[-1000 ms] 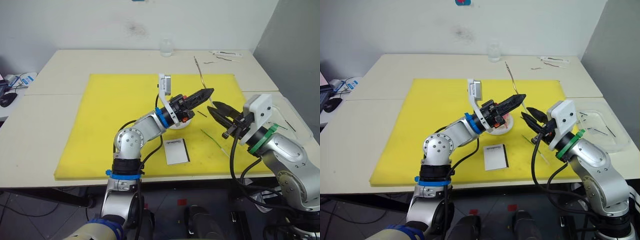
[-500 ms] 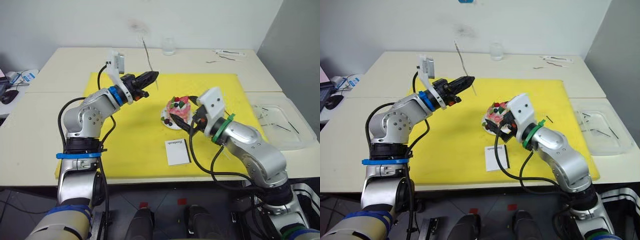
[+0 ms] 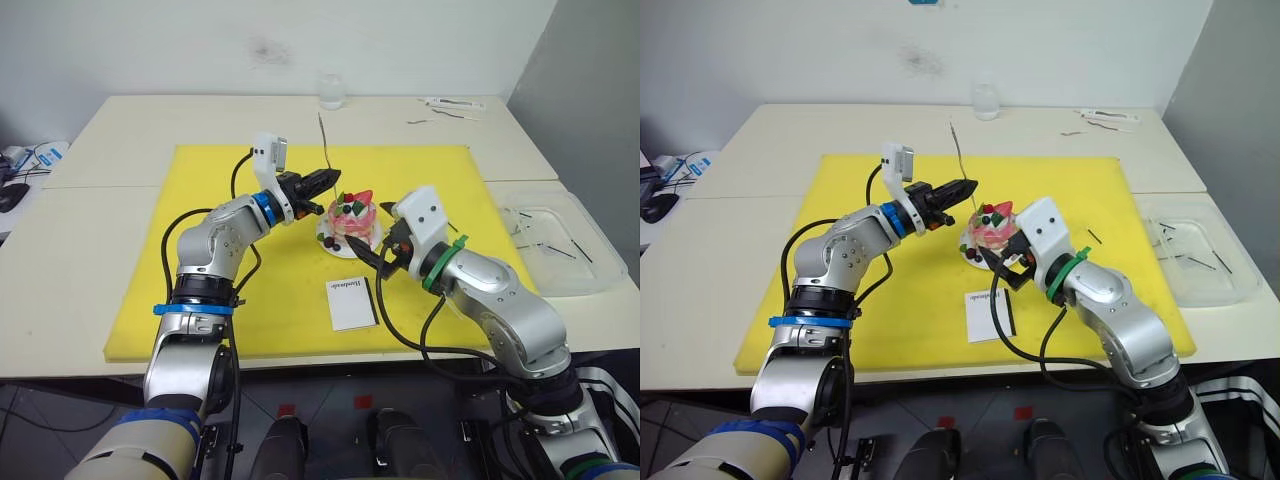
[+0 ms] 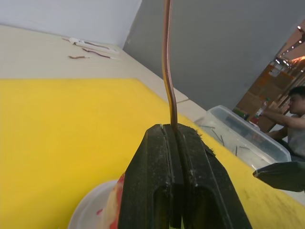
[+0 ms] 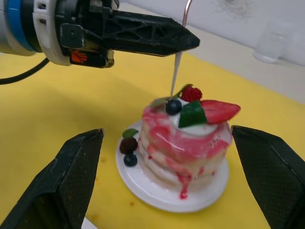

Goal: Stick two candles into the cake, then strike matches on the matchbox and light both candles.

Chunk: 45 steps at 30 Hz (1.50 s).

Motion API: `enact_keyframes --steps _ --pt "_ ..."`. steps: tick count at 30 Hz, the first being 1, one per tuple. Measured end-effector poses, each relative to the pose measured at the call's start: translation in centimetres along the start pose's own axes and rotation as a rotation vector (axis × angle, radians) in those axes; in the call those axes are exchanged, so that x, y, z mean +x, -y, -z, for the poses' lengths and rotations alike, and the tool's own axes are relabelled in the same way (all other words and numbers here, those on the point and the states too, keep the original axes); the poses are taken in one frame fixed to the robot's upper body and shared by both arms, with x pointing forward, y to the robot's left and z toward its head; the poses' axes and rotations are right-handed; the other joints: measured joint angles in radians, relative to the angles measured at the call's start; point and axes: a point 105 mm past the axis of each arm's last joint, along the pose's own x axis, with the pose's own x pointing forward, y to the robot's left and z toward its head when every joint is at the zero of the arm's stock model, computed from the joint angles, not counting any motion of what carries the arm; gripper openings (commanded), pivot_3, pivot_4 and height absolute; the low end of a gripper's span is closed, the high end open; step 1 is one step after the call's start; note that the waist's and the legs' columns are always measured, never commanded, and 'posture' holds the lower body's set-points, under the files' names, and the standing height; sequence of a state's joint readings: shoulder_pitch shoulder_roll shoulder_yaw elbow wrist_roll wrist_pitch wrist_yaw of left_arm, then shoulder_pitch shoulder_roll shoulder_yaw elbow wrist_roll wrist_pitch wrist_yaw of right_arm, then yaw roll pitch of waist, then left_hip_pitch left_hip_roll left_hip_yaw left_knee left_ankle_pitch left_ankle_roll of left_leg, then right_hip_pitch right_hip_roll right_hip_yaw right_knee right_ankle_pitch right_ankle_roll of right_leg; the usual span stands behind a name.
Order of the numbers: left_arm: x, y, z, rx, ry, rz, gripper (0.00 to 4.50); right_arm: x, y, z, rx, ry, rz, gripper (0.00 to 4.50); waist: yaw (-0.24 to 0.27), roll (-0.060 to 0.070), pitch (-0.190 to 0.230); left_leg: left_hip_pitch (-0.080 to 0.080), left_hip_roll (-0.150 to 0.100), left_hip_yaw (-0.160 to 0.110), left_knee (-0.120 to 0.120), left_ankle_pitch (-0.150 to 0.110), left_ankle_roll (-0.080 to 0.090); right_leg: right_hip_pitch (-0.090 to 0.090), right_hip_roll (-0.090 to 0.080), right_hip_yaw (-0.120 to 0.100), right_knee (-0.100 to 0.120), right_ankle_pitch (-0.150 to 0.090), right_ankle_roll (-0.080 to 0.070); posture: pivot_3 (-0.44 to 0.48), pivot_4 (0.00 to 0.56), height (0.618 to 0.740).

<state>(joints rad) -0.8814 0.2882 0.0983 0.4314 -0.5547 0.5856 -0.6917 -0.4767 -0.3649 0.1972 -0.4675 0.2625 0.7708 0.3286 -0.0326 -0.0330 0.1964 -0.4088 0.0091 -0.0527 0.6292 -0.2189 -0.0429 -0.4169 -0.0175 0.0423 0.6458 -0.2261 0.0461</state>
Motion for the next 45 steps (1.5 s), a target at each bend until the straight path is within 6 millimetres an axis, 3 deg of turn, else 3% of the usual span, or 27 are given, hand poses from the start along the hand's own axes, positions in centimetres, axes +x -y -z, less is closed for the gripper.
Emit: enact_keyframes --steps 20,45 --pt "-0.7 -0.5 -0.8 0.028 0.005 -0.002 0.0 -0.6 0.3 -0.2 0.016 0.01 0.027 4.47 0.001 0.0 0.0 0.0 0.0 -0.001 0.0 0.0 0.0 0.0 0.0 0.0 0.0 0.0 0.0 0.0 0.15 0.74" --pt "-0.4 -0.3 0.3 -0.007 -0.01 0.008 0.0 -0.6 0.5 -0.3 0.016 0.012 0.032 4.47 0.001 0.0 0.0 0.0 0.0 -0.001 0.0 0.0 0.0 0.0 0.0 0.0 0.001 0.0 0.0 0.0 0.15 0.74"
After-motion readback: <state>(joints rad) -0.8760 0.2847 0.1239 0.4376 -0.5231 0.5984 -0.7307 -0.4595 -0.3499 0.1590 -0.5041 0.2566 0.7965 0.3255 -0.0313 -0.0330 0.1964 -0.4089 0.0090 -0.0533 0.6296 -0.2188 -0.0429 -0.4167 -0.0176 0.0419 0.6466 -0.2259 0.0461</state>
